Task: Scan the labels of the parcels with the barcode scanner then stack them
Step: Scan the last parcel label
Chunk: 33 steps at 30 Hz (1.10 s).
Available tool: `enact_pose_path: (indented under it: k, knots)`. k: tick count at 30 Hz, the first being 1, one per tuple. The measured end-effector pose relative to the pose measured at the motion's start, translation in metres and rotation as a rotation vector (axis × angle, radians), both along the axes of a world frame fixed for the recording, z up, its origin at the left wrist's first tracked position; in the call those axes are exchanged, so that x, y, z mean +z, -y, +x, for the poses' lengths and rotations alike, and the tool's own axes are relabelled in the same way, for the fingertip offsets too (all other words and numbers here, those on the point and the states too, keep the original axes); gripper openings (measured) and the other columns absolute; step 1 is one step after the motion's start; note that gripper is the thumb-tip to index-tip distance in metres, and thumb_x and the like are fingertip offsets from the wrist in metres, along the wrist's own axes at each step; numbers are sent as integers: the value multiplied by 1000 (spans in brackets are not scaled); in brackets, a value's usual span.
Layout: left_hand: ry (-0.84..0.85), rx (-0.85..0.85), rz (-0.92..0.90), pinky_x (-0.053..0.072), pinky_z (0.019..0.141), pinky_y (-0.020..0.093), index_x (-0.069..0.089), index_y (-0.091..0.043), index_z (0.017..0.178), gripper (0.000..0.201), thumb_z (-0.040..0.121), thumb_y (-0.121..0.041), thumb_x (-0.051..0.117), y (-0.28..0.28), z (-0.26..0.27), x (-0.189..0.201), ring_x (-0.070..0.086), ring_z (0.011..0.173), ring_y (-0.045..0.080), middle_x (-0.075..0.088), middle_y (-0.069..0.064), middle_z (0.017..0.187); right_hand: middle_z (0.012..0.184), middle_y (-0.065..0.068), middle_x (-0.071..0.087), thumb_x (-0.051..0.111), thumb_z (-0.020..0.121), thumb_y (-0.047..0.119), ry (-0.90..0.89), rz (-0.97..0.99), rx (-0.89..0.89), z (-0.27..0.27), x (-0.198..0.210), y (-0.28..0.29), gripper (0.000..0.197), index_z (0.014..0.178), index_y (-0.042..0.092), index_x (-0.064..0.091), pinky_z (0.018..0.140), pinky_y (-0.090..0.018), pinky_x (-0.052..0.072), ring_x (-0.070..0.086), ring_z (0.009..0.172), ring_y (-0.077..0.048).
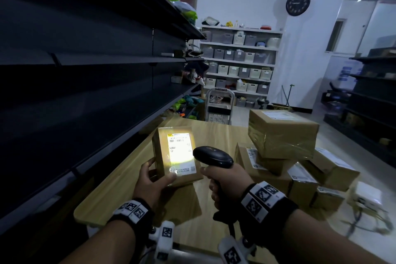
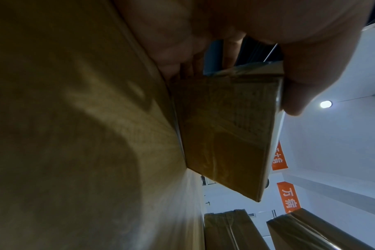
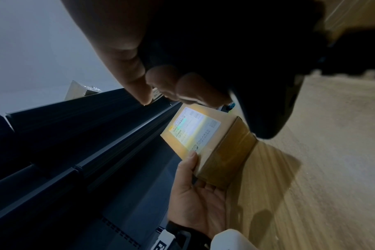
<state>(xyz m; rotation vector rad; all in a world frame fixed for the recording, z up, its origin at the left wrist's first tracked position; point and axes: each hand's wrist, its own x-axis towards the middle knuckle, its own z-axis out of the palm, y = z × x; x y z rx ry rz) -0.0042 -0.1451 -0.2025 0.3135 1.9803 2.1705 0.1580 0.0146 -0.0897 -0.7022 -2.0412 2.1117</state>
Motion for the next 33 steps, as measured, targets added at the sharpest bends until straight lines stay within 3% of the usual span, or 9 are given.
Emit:
enact_pose_path:
  k: [7, 11, 15, 23, 25, 28, 31, 33]
  knots:
    - [-4, -13, 13, 51, 70, 34, 43, -37, 156, 84, 88, -23, 89, -1, 1, 0, 64, 100, 16, 64, -8, 115, 58, -7, 48, 79, 90, 24, -1, -9, 8, 1, -4, -1, 24, 87, 9, 60, 52, -31, 38, 46, 48, -23]
    - [20, -18, 32, 55, 71, 37, 45, -41, 151, 81, 86, -24, 90, 0, 0, 1, 68, 102, 22, 68, -4, 117, 58, -6, 47, 79, 91, 24, 9, -30, 3, 1, -5, 0, 21, 89, 9, 63, 52, -29, 37, 45, 47, -22]
    - [47, -8, 58, 62, 81, 47, 47, -48, 143, 81, 82, -23, 94, -1, -2, -2, 74, 106, 32, 75, 4, 121, 57, -8, 45, 79, 90, 22, -13, -54, -27, 0, -7, 0, 24, 81, 10, 61, 52, -27, 33, 40, 45, -21]
    - [49, -4, 23, 58, 77, 42, 45, -50, 141, 79, 83, -27, 93, -1, 0, 0, 73, 105, 29, 73, 0, 120, 58, -12, 47, 80, 89, 19, -79, -82, -39, 5, -14, -5, 24, 68, 14, 69, 52, -32, 37, 45, 47, -23]
    - [42, -13, 3, 56, 73, 40, 44, -49, 142, 77, 85, -27, 91, 0, 0, 2, 72, 103, 27, 72, -1, 120, 59, -13, 51, 81, 89, 18, -103, -116, -59, 6, -20, -11, 19, 77, 10, 69, 52, -33, 42, 50, 47, -25]
    - [37, -11, -23, 57, 72, 40, 44, -47, 143, 73, 88, -28, 88, 1, 0, 3, 73, 103, 27, 72, -2, 119, 67, -15, 61, 83, 88, 17, -126, -224, -88, 10, -33, -25, 22, 96, 3, 69, 57, -38, 51, 63, 58, -30]
    - [40, -9, -37, 57, 70, 38, 46, -46, 141, 68, 89, -31, 87, 0, 0, 4, 73, 101, 27, 71, -3, 118, 83, -19, 70, 88, 81, 21, -146, -326, -125, 17, -50, -39, 22, 84, 3, 77, 71, -46, 58, 73, 79, -37]
    - [53, -12, -50, 58, 72, 39, 48, -43, 147, 71, 89, -34, 88, 0, 0, 3, 73, 103, 27, 72, -1, 121, 95, -21, 76, 92, 73, 27, -138, -369, -160, 22, -61, -47, 30, 87, 3, 80, 83, -53, 60, 77, 92, -41]
